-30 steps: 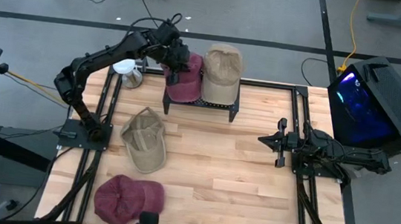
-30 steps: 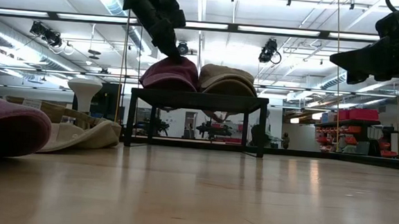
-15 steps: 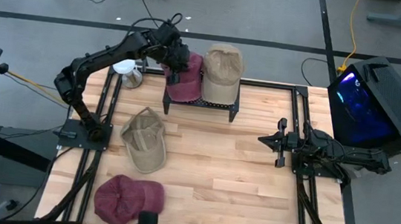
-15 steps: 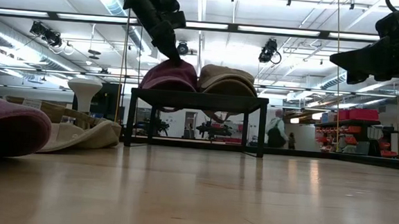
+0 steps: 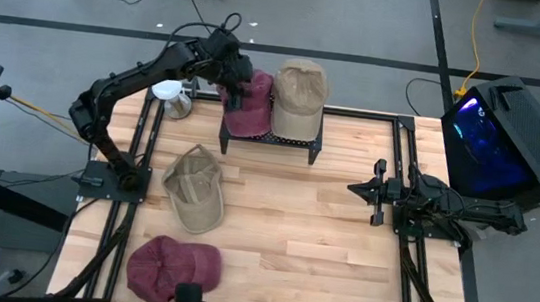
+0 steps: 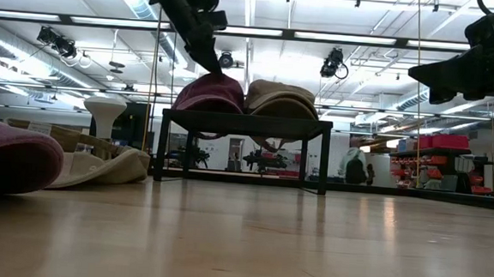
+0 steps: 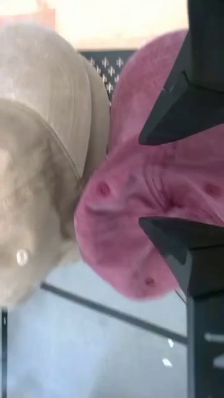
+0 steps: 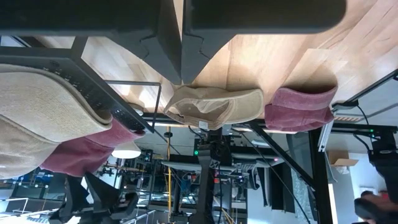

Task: Pick & Place hat
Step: Stack the brown cap on the brown cap on the shelf

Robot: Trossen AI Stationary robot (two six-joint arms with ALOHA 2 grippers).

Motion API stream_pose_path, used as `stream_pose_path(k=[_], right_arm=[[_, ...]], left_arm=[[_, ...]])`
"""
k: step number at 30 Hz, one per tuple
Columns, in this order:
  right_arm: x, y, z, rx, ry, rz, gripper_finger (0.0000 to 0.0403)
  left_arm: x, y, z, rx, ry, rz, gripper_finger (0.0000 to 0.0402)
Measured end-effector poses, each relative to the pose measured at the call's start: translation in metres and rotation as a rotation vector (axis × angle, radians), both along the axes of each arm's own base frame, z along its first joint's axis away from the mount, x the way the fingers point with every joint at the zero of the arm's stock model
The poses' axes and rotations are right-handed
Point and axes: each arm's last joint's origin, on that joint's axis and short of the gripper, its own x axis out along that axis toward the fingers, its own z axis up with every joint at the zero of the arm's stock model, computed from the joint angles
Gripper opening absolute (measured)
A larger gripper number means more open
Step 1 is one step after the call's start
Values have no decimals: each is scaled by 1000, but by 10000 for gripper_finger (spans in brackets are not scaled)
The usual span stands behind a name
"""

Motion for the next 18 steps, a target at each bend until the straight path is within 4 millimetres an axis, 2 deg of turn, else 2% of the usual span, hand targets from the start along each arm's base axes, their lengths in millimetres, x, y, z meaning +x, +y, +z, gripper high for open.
stream_pose_path(k=[10, 18], right_arm=[[0, 0, 0, 0, 0, 0, 10], [0, 0, 0, 0, 0, 0, 10]], left_arm=[[-23, -16, 24, 54, 18, 88, 220], [-46, -44, 44, -18, -7, 123, 220]])
